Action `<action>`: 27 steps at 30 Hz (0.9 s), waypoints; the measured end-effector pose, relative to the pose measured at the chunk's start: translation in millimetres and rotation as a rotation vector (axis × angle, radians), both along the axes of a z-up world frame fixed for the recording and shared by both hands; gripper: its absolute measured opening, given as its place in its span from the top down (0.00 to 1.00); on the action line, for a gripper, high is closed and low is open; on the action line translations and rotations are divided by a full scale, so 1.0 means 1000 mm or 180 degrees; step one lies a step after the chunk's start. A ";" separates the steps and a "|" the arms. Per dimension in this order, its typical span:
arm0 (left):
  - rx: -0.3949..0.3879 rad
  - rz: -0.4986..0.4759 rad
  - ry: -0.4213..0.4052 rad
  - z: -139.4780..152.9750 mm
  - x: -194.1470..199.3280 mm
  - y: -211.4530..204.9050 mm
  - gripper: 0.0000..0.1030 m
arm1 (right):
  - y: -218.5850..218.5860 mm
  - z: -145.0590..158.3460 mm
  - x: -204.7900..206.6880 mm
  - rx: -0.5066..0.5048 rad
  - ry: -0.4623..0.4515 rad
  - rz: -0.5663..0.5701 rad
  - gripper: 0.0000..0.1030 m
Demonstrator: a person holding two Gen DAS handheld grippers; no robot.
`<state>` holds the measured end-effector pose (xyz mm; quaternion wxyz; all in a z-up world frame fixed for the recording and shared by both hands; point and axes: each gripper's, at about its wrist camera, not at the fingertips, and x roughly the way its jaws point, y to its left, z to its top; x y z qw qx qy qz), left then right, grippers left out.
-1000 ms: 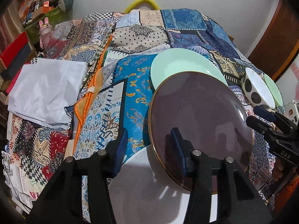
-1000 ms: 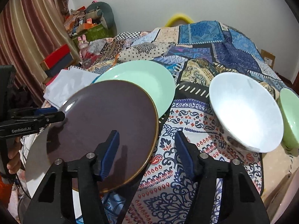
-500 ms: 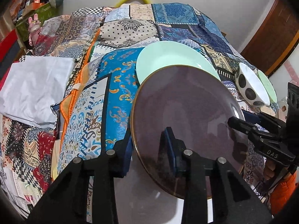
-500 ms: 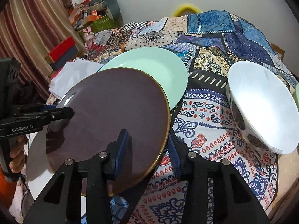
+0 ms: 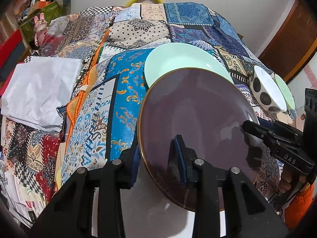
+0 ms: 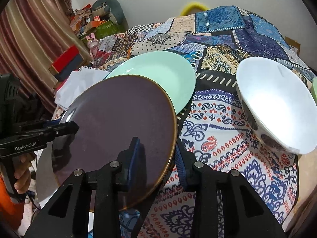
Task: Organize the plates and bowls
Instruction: 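Lift the dark brown plate with both tools and carry it toward the pink bowl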
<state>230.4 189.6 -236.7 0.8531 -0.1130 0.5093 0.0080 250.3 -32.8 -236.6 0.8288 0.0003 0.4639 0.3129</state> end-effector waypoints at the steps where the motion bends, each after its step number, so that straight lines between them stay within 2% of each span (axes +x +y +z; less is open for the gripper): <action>1: -0.0014 0.0009 0.0012 0.000 -0.001 0.000 0.68 | -0.001 0.001 -0.001 0.0011 0.0000 -0.0009 0.69; 14: -0.0074 0.0061 -0.0007 0.012 -0.017 -0.016 0.68 | -0.019 0.010 -0.014 0.0050 -0.0065 -0.0074 0.69; 27: -0.0034 -0.0031 -0.0087 0.033 -0.036 -0.046 0.68 | -0.046 0.027 -0.034 0.0124 -0.0134 -0.0211 0.70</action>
